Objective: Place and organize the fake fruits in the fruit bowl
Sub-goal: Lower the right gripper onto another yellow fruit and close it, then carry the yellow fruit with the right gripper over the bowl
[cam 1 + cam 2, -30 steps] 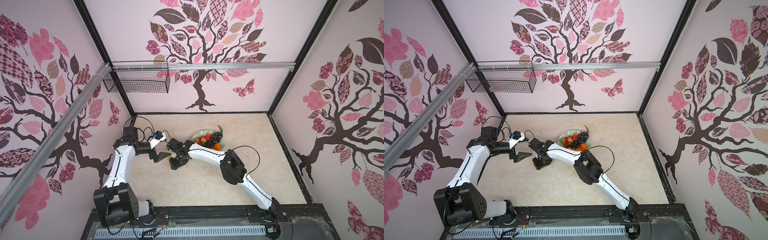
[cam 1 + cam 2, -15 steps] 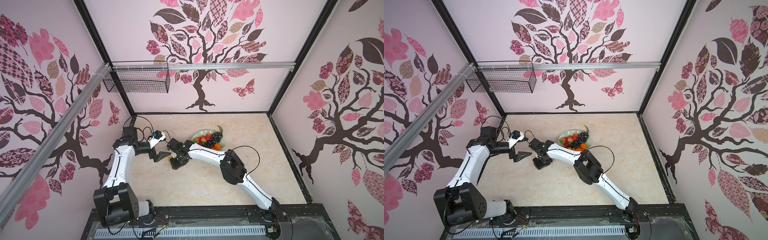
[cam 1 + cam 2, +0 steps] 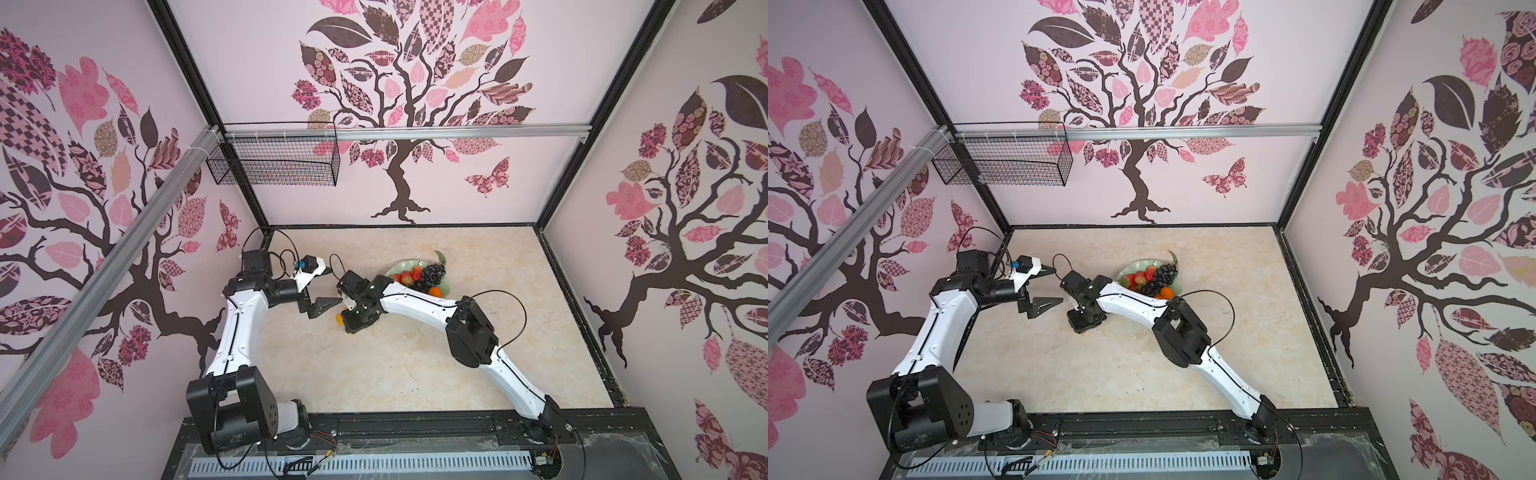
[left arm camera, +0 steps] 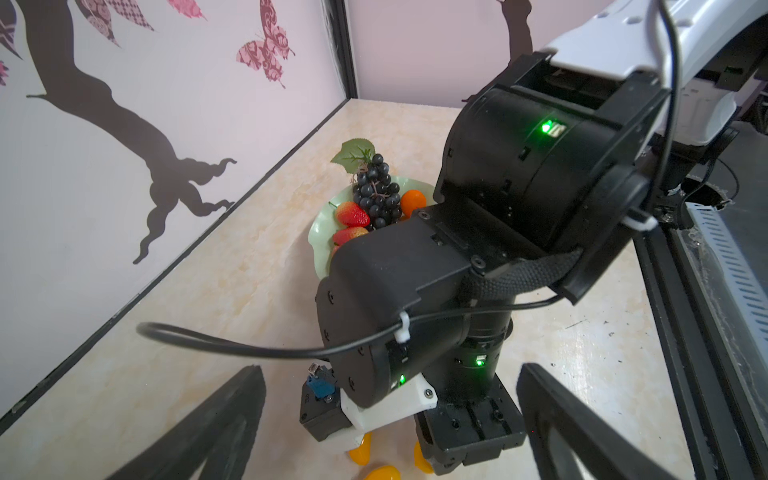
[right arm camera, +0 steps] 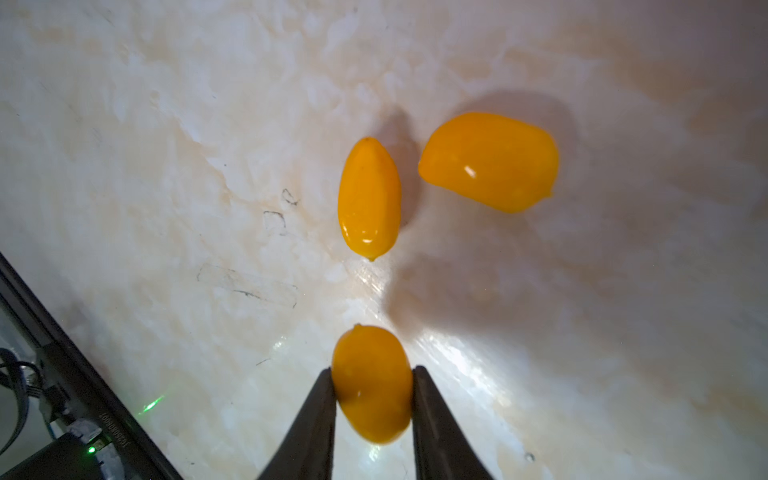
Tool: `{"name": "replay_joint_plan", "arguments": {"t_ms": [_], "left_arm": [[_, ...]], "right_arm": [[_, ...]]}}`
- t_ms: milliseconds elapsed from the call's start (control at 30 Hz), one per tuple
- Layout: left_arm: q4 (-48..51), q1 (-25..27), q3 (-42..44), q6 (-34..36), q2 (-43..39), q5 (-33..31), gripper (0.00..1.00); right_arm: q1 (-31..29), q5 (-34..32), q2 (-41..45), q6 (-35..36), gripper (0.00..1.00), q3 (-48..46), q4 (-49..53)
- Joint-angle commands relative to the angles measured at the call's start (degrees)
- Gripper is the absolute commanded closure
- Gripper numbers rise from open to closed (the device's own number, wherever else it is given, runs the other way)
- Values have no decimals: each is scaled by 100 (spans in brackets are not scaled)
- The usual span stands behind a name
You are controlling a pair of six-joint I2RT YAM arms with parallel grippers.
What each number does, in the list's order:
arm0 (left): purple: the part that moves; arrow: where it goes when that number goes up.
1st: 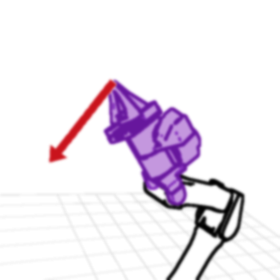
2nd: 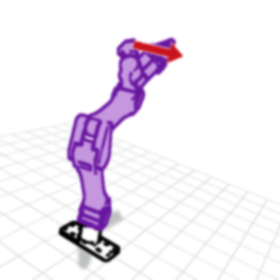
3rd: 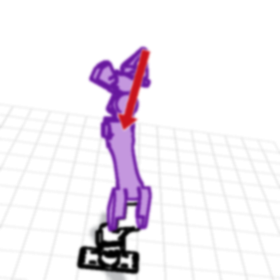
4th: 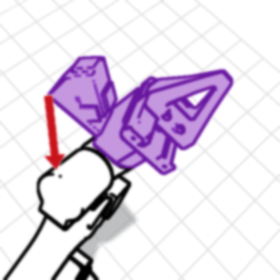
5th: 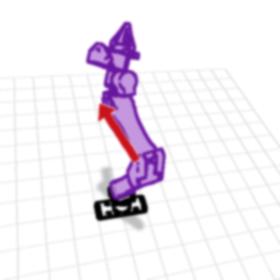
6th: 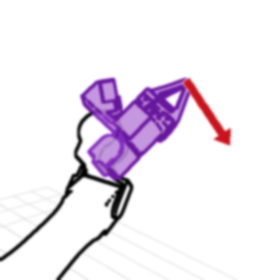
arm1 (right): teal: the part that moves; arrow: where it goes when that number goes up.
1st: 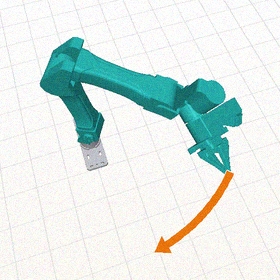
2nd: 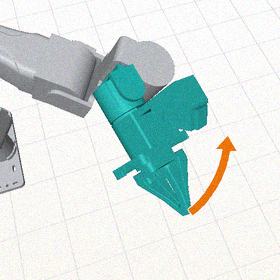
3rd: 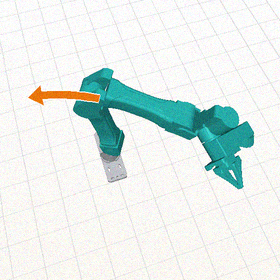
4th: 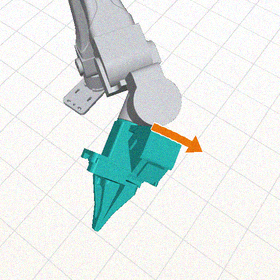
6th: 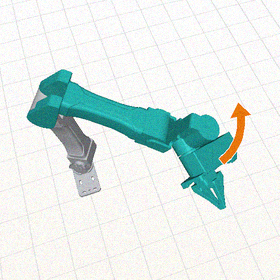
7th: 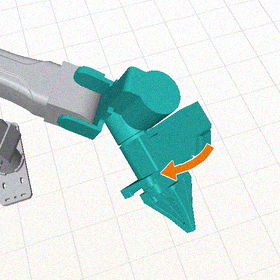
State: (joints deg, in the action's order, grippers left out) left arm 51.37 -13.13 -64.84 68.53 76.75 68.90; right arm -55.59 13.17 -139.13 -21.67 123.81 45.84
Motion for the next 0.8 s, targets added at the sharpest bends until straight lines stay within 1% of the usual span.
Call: {"name": "replay_joint_plan", "arguments": {"t_ms": [0,33,167,300,433,600,767], "left_arm": [[-896,26,-133,-883,-63,358,1],[-1058,54,-110,-1027,-68,360,1],[-1059,341,-78,-1033,-48,251,1],[-1092,876,18,-1070,-54,-113,1],[-1434,1336,200,-1269,-24,-437,1],[-1657,1790,335,-1353,9,-739,1],[-1642,2155,366,-1316,105,-898,2]], "right_arm": [[142,-135,913,-66,69,-309,-52],[189,-154,1041,-74,68,-442,-89],[408,-191,1607,-147,69,-1186,-368],[677,-243,2205,-206,69,-2090,-716],[959,-341,2706,-228,69,-2848,-908],[1327,-408,3209,-245,72,-3527,-1077],[1570,-540,3483,-184,72,-3941,-1095]]}}
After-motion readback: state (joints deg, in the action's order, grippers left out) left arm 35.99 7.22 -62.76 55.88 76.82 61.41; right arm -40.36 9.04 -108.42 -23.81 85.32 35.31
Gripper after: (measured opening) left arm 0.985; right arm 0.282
